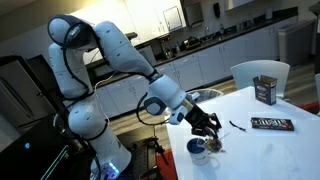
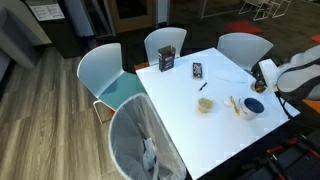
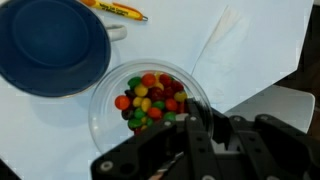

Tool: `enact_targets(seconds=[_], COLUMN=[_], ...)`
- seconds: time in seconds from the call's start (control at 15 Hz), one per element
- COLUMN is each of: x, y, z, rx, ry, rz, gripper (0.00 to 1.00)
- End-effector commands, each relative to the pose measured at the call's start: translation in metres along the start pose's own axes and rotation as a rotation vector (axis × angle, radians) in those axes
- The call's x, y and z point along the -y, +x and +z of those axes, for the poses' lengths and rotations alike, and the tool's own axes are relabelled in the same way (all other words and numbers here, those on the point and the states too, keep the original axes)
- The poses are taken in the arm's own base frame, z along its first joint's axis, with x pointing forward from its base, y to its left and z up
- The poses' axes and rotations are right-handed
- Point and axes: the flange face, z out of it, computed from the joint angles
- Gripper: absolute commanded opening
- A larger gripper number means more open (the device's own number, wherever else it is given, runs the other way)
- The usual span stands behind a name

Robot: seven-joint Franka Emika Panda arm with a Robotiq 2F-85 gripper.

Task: Move the mug forward, pour the sweets inside then use the spoon to stir the mug.

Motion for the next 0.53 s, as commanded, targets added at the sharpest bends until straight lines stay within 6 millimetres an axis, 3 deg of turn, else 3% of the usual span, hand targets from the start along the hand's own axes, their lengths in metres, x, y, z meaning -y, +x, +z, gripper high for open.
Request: enact_targets(seconds=[0.0, 0.2, 0.27, 0.47], x=[-0.009, -0.026, -0.003, 0.007], y=[-0.003, -0.010, -0.011, -0.033], z=[0.006, -0.001, -0.002, -0.009], rx=[-0.061, -0.142, -0.146, -0.209], ry=[0.010, 0.054, 0.058, 0.132], rz=[0.057, 0.177, 0.216, 0.324], gripper=[0.01, 0.01, 0.01, 0.01])
